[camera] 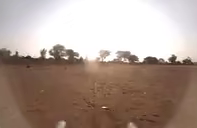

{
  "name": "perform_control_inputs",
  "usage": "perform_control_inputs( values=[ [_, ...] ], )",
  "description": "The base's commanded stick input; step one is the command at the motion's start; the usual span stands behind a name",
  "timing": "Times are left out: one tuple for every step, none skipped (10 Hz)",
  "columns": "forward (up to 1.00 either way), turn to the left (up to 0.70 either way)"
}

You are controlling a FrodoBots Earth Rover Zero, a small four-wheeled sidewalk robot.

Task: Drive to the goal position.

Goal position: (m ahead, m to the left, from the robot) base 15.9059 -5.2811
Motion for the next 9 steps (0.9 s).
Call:
perform_control_inputs(
  values=[
    [0.70, 0.00],
    [0.70, 0.00],
    [0.70, 0.00],
    [0.70, 0.00],
    [0.70, 0.00],
    [0.70, 0.00],
    [0.70, 0.00],
    [0.70, 0.00],
    [0.70, 0.00]
  ],
)
